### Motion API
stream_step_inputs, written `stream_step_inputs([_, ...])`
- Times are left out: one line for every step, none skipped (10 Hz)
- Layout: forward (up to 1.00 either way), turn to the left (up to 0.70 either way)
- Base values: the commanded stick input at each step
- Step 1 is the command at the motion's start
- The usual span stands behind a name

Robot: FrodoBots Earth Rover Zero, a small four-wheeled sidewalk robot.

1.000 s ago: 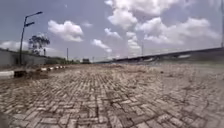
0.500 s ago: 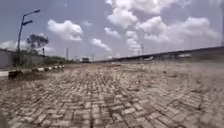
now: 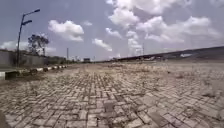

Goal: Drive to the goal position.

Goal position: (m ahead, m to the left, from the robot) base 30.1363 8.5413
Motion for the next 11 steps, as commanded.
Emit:
stream_step_inputs([0.7, 0.0])
stream_step_inputs([0.7, 0.0])
stream_step_inputs([0.7, 0.0])
stream_step_inputs([0.7, 0.0])
stream_step_inputs([0.7, 0.0])
stream_step_inputs([0.7, 0.0])
stream_step_inputs([0.7, 0.0])
stream_step_inputs([0.7, 0.0])
stream_step_inputs([0.7, 0.0])
stream_step_inputs([0.7, 0.0])
stream_step_inputs([0.7, 0.0])
